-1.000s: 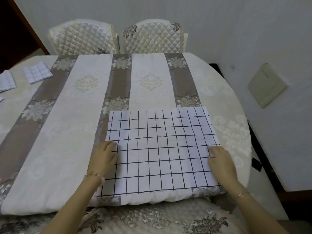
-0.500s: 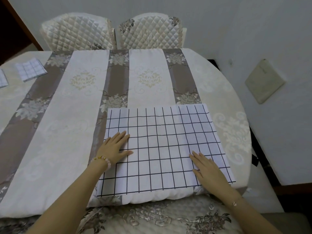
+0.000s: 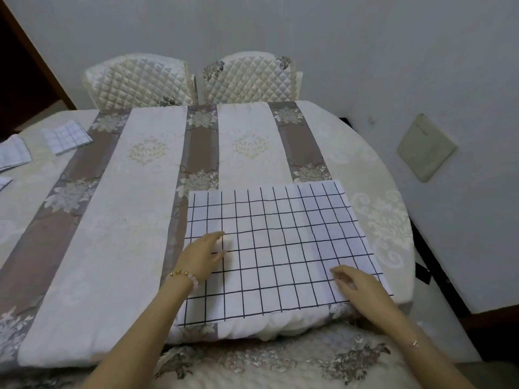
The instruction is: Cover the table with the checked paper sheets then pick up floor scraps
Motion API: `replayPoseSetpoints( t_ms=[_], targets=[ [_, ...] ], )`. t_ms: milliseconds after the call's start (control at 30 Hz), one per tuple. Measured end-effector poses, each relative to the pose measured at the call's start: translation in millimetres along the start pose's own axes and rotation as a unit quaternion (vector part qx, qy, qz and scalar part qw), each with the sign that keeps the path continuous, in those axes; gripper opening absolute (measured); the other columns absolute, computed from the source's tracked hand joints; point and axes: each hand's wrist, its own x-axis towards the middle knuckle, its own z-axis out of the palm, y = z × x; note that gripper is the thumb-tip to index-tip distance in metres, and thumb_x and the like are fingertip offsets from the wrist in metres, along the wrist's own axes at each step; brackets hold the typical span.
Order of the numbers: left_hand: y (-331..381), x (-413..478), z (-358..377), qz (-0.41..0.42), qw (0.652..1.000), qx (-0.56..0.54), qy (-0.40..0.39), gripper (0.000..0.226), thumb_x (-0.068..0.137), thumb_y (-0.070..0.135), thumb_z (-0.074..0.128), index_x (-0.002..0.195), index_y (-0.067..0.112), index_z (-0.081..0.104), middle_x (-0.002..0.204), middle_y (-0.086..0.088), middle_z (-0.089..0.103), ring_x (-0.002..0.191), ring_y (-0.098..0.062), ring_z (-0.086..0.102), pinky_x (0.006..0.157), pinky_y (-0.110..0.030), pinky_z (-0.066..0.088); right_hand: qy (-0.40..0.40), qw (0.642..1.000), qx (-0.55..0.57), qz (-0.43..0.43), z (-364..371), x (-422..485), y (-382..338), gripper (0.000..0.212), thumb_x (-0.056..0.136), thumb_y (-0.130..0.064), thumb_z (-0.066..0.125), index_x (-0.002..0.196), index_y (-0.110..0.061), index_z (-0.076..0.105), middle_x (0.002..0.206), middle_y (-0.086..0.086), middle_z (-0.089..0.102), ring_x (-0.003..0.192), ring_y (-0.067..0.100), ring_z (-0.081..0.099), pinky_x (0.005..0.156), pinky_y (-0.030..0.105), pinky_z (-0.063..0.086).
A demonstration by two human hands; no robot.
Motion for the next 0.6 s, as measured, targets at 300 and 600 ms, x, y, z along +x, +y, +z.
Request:
replayPoseSetpoints(
  t_ms=[300,600],
  targets=[
    [18.4,-148.1,-35.1,-0.090,0.969,-0.161,0.164,0.012,0.090,0.021,0.056,0.097,0.027,0.064,0.081,0.005,0.070,0.080,-0.012,0.066,0.073,-0.029,0.052,-0.015,0.998,0.042,-0.043,16.8,-56.7,-36.4,0.020,0.091,-0.026,0.054,0.075,-0.033,0.062,0.070,-0.006,0.069,0.068,0.003,0.062,0.058,0.017,0.042],
    [25.3,-396.5,46.6,-0.327,0.801,-0.342,0.366,0.019,0.090,0.010,0.056,0.089,0.026,0.067,0.086,0.013,0.070,0.076,-0.003,0.064,0.066,-0.014,0.050,-0.141,0.931,-0.010,-0.337,74.4,-153.0,-157.9,0.018,0.093,-0.031,0.050,0.080,-0.031,0.063,0.073,-0.016,0.062,0.070,-0.003,0.055,0.058,0.015,0.036]
  ],
)
